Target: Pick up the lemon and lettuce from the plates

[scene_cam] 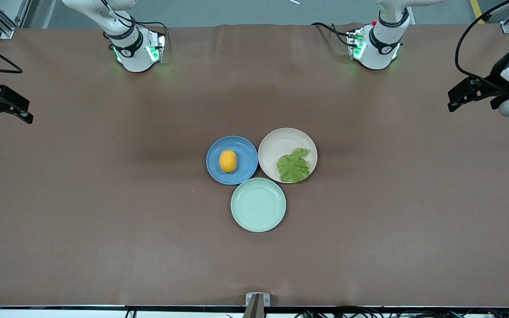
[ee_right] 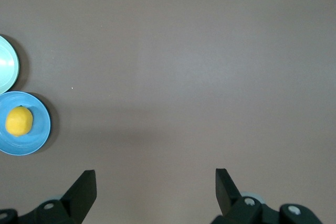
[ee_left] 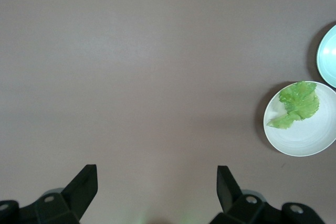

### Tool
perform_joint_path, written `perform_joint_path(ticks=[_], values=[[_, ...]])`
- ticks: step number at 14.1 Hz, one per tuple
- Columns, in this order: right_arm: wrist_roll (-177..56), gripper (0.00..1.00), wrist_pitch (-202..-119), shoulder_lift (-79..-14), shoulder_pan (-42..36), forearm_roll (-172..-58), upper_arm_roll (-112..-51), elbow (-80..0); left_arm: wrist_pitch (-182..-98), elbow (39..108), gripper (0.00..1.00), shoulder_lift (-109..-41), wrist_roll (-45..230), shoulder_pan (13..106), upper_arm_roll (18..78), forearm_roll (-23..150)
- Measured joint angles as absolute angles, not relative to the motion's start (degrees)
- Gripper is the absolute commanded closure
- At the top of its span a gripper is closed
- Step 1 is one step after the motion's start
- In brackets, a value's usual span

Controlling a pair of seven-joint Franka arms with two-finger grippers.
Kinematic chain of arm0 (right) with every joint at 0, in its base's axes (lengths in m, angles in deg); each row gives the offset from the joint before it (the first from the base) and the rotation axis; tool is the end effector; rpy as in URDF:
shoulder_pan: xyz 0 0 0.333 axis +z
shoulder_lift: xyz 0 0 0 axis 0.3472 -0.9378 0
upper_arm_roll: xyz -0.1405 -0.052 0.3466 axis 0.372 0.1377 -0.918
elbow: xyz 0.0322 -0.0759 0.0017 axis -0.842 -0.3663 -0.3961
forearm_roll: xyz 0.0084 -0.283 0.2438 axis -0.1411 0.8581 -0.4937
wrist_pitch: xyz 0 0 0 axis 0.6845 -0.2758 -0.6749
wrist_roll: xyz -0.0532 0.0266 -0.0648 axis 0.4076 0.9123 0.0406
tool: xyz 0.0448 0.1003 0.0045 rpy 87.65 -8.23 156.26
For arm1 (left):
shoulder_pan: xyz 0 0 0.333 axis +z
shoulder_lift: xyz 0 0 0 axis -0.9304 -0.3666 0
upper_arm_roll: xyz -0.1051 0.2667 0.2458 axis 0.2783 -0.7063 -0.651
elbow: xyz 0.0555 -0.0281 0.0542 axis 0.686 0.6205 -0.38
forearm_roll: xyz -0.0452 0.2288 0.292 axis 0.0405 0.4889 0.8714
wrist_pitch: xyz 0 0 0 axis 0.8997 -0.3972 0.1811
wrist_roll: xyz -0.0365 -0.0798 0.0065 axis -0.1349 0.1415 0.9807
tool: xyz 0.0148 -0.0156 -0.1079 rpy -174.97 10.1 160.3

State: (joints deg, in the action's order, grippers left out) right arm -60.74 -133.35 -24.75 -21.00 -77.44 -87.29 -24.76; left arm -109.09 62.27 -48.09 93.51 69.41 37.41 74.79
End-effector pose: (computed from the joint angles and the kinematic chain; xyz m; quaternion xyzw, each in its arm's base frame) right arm 0.5412 -0.0056 0.7186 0.9988 0.0392 0.0287 0.0062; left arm 0.5165 -0.0546 0.7047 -0.9997 -0.0111 0.0050 0.0227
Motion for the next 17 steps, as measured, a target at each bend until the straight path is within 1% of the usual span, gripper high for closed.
perform_joint_path(ticks=[2, 4, 6, 9, 12, 14, 17], values=[[-60.7, 0.00, -133.4, -24.8, -20.8, -77.6, -87.7, -24.8, -109.1, 62.4, 0.00, -49.0, 93.5, 69.3, 38.9, 74.8], [-60.8, 0.00, -133.3, -24.9, -19.5, -77.8, -88.3, -24.8, -110.9, 62.7, 0.00, -51.4, 95.3, 69.1, 41.3, 74.7], [-60.7, 0.00, -133.3, -25.8, -16.2, -77.8, -88.5, -24.8, -114.5, 63.1, 0.00, -55.0, 102.5, 68.9, 44.8, 74.7], [-60.5, 0.00, -133.8, -29.1, -9.9, -77.6, -88.8, -24.8, -120.8, 63.9, 0.00, -60.7, 117.6, 67.9, 50.4, 74.7], [-60.3, 0.00, -138.5, -32.3, -6.6, -77.5, -88.8, -25.1, -126.7, 66.6, 0.00, -64.9, 132.3, 63.3, 51.4, 74.7], [-58.1, 0.01, -138.8, -33.6, -3.9, -77.5, -88.8, -25.6, -128.9, 67.7, 0.00, -67.6, 139.1, 60.3, 51.4, 74.7], [-47.2, 0.01, -139.2, -36.2, 2.3, -77.5, -88.9, -26.6, -134.5, 69.4, 0.00, -71.7, 148.8, 57.1, 51.4, 75.0]])
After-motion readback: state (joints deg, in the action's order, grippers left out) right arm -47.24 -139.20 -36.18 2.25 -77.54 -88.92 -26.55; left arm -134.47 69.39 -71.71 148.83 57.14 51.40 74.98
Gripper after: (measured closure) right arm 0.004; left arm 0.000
